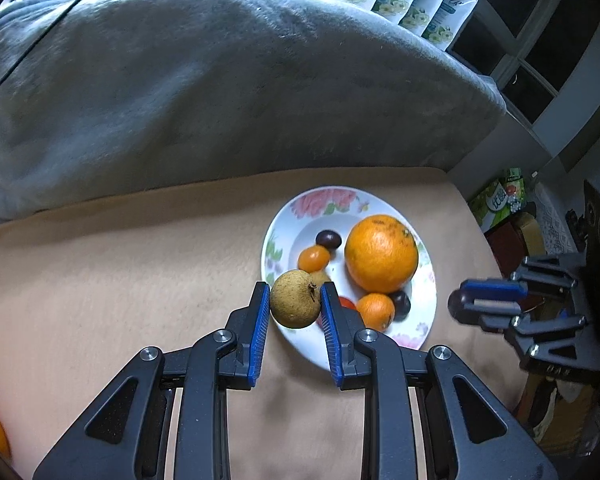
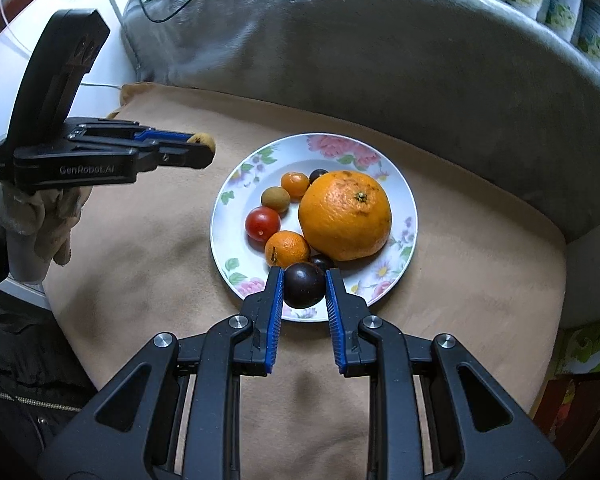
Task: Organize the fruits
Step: 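Carry the pear with the left gripper and plum with the right over the plate, then open both grippers to release the pear and plum on the plate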
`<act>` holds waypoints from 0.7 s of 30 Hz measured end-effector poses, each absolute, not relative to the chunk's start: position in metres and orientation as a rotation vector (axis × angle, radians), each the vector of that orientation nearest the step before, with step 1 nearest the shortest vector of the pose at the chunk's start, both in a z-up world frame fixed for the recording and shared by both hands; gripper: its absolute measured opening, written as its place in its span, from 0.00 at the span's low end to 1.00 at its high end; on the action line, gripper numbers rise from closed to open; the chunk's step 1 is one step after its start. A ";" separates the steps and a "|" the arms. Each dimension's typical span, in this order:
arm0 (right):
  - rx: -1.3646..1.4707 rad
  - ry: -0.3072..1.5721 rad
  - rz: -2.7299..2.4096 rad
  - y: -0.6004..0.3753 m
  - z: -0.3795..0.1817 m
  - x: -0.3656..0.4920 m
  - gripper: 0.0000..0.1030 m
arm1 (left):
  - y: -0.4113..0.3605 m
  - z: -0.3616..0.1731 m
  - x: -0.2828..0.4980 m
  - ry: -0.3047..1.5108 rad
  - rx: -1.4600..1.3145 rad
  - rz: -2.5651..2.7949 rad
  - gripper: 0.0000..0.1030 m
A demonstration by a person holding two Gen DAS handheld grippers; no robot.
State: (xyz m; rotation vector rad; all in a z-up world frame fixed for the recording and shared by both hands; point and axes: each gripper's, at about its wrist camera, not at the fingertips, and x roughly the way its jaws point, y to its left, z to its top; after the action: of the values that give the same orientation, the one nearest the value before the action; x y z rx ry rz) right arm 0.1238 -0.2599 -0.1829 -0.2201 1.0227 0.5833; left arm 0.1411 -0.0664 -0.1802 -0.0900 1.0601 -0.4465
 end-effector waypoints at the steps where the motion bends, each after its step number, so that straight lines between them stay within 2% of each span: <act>1: -0.214 1.023 0.583 -0.260 -0.184 0.124 0.21 | -0.069 -0.180 0.144 1.060 -0.087 -0.450 0.23; 21: -0.189 1.041 0.590 -0.248 -0.197 0.129 0.22 | -0.103 -0.175 0.165 1.054 -0.053 -0.502 0.23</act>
State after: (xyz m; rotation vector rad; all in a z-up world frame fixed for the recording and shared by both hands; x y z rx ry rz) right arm 0.1292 -0.2481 -0.1966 -0.1890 1.0408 0.5905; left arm 0.1654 -0.1026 -0.1746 -0.0531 1.0543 -0.5021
